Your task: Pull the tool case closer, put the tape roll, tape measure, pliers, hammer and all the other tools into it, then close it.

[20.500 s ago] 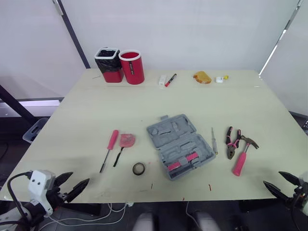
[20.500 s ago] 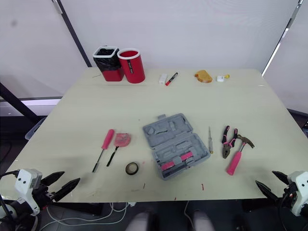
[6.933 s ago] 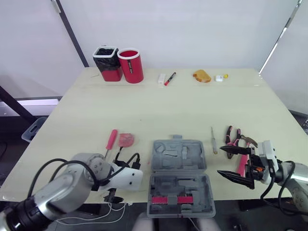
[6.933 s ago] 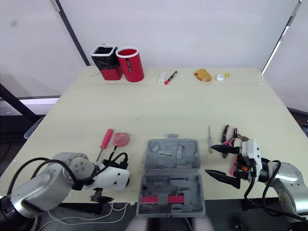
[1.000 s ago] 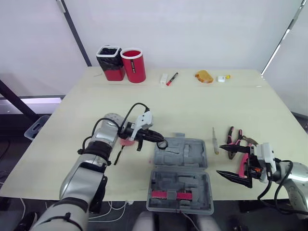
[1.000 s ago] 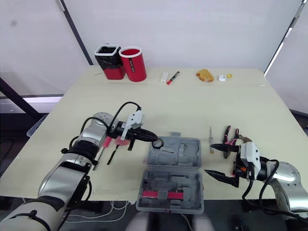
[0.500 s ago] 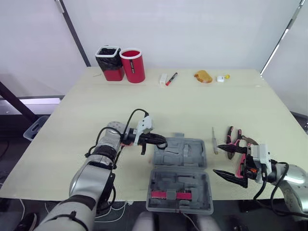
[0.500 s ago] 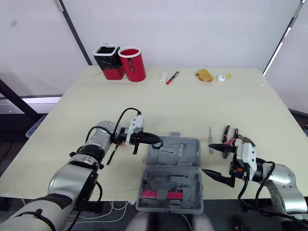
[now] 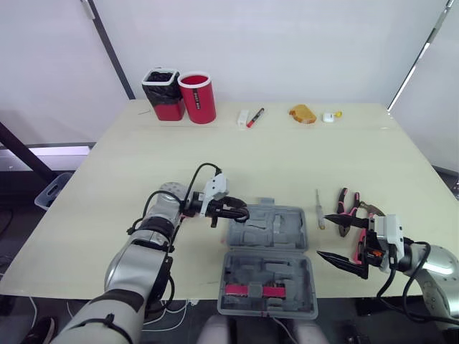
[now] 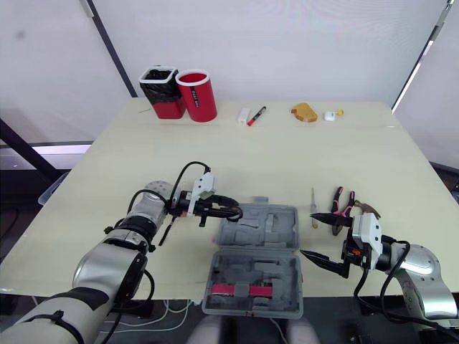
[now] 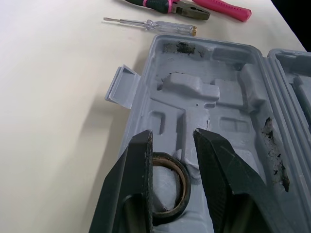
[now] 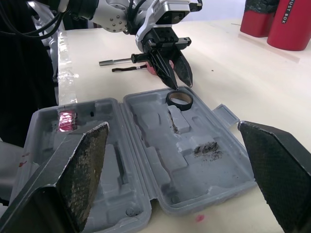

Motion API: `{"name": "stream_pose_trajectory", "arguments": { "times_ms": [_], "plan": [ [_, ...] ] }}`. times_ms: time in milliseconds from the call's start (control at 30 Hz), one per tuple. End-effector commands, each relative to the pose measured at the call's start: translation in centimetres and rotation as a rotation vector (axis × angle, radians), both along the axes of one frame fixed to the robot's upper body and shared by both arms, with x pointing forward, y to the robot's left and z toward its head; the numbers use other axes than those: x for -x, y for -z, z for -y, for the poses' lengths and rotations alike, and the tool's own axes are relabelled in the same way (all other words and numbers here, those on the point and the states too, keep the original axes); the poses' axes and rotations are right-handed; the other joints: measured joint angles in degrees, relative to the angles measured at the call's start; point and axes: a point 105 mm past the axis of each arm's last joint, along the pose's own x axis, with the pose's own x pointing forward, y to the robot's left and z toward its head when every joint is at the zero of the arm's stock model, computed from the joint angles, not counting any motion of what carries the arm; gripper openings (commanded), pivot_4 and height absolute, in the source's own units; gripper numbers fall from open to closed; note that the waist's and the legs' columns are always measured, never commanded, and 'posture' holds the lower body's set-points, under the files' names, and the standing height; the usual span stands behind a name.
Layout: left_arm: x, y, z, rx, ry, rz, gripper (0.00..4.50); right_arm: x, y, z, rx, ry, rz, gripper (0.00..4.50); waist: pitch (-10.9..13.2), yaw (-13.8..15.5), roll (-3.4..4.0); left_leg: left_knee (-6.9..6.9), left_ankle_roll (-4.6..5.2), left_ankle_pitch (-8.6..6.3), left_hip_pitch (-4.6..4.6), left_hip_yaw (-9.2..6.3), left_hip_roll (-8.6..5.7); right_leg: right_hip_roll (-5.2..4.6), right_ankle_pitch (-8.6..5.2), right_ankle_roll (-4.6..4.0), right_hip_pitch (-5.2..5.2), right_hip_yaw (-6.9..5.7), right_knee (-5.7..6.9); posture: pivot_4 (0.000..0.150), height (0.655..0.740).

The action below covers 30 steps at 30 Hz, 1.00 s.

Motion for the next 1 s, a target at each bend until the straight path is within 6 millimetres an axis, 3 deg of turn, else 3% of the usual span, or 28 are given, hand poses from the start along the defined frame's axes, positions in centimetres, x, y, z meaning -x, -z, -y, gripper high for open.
{"name": "stream_pose_trajectory", "arguments": {
  "times_ms": [33, 333, 733, 867, 1000],
  "plan": [
    [-0.4, -0.3, 0.0, 0.013, -0.029, 0.025, 1.43, 0.0, -0.7, 0.0, 0.0, -0.004, 0.042, 4.5, 0.0, 0.0, 0.0, 0.0, 0.0, 0.0, 0.0, 0.0, 0.0, 0.0, 0.0, 0.0, 0.0, 0.0, 0.0, 0.15, 0.74],
    [-0.7, 1.7, 0.2, -0.036, -0.107, -0.027, 1.43, -0.1, -0.7, -0.1, -0.004, 0.003, 0.048, 4.5, 0.0, 0.0, 0.0, 0.0, 0.0, 0.0, 0.0, -0.01, 0.0, 0.0, 0.0, 0.0, 0.0, -0.01, 0.0, 0.15, 0.74],
    [0.7, 4.2, -0.1, -0.082, -0.102, -0.125, 1.43, -0.2, -0.6, -0.2, -0.006, 0.011, 0.05, 4.5, 0.0, 0.0, 0.01, 0.0, 0.0, 0.0, 0.05, 0.0, 0.0, 0.0, 0.0, 0.0, 0.02, 0.0, 0.02, 0.15, 0.74],
    [0.1, 3.1, 0.0, -0.019, -0.121, -0.097, 1.43, -0.3, -0.6, -0.1, -0.008, 0.012, 0.052, 4.5, 0.0, 0.0, 0.01, 0.0, 0.0, 0.0, 0.05, 0.01, 0.0, 0.0, 0.0, 0.0, 0.02, 0.0, 0.03, 0.15, 0.74],
    [-0.6, 0.4, 0.2, 0.091, -0.115, -0.033, 1.43, -0.4, -0.4, 0.2, -0.035, 0.046, 0.04, 4.5, 0.0, 0.0, 0.0, 0.0, 0.0, 0.0, 0.04, 0.0, 0.0, 0.0, 0.0, 0.0, 0.02, 0.0, 0.03, 0.15, 0.74]
  ]
}}
